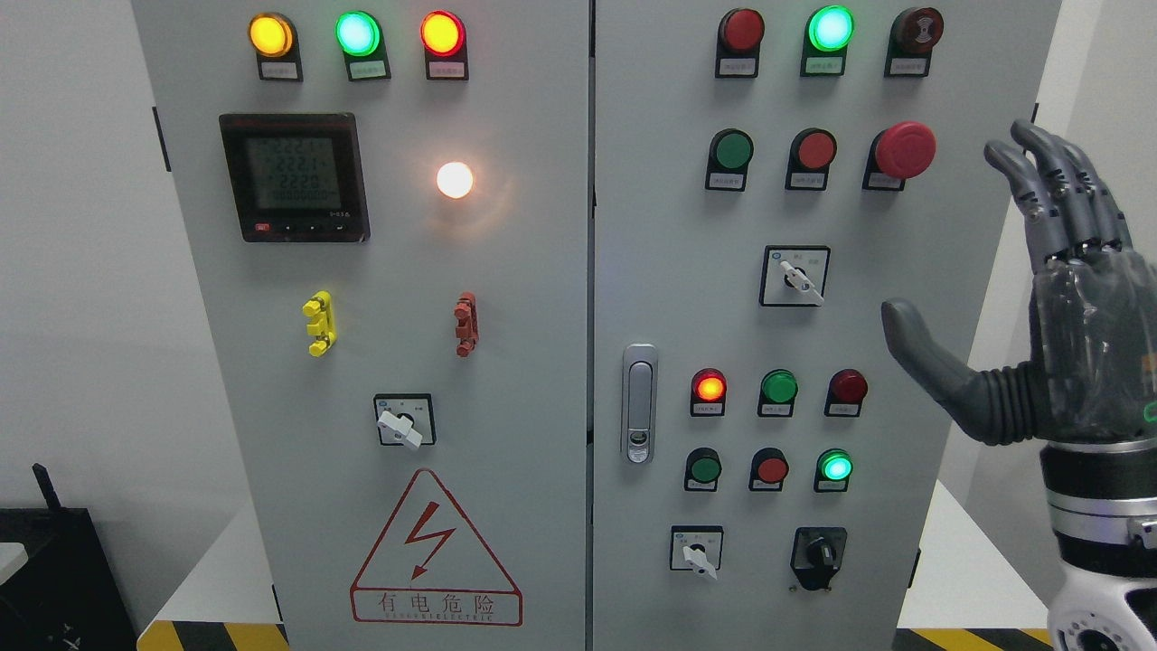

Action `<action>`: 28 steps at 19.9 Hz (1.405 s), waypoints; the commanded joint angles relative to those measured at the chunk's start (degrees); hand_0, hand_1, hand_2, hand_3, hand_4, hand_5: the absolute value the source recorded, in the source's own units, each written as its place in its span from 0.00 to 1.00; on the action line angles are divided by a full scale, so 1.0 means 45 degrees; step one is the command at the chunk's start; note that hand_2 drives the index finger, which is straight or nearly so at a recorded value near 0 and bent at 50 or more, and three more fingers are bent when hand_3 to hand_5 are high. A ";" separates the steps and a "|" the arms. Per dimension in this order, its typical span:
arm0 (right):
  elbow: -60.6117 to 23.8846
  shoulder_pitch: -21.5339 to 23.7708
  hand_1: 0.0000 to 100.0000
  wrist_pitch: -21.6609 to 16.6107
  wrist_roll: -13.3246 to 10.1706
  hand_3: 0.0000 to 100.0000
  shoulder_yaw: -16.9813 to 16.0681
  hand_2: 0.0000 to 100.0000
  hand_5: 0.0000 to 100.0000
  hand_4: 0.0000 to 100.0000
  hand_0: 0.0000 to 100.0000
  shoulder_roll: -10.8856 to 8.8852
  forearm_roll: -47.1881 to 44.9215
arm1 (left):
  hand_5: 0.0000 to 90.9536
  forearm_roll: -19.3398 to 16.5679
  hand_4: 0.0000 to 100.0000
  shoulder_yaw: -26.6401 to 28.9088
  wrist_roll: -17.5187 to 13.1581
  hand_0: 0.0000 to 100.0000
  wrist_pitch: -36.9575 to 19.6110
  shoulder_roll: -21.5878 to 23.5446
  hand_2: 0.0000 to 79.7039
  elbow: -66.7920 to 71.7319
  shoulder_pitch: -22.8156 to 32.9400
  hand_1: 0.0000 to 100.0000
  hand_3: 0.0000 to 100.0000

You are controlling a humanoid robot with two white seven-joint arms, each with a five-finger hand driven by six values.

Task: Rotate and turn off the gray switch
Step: 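Raise the right hand toward the white rotary switch below the buttons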

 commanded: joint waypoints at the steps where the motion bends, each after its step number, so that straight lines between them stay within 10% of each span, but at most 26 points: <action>1: -0.0094 0.0058 0.23 0.0008 -0.0005 0.00 -0.0007 0.00 0.00 0.00 0.20 0.0024 -0.0004 | 0.00 0.0000 0.00 0.0410 0.0005 0.12 0.0000 -0.0001 0.00 0.0005 0.0000 0.39 0.00; 13: -0.0094 0.0058 0.25 -0.0011 -0.0102 0.08 0.0013 0.00 0.00 0.06 0.20 0.0160 -0.0024 | 0.00 0.0000 0.00 0.0410 0.0005 0.12 0.0000 -0.0001 0.00 0.0005 0.0000 0.39 0.00; 15: -0.0074 0.0058 0.27 -0.0011 -0.0102 0.38 0.0110 0.00 0.24 0.29 0.20 0.0219 -0.0024 | 0.00 0.0000 0.00 0.0410 0.0005 0.12 0.0000 -0.0001 0.00 0.0005 0.0000 0.39 0.00; 19: -0.0016 0.0195 0.31 0.0047 -0.0122 0.52 0.0227 0.00 0.58 0.50 0.22 0.0511 -0.0024 | 0.00 0.0000 0.00 0.0410 0.0005 0.12 0.0000 -0.0001 0.00 0.0005 0.0000 0.39 0.00; 28: 0.0316 0.0839 0.29 0.0864 -0.0512 0.67 0.0676 0.23 0.89 0.73 0.27 0.1098 0.0035 | 0.00 0.0000 0.00 0.0410 0.0005 0.12 0.0000 -0.0001 0.00 0.0005 0.0000 0.39 0.00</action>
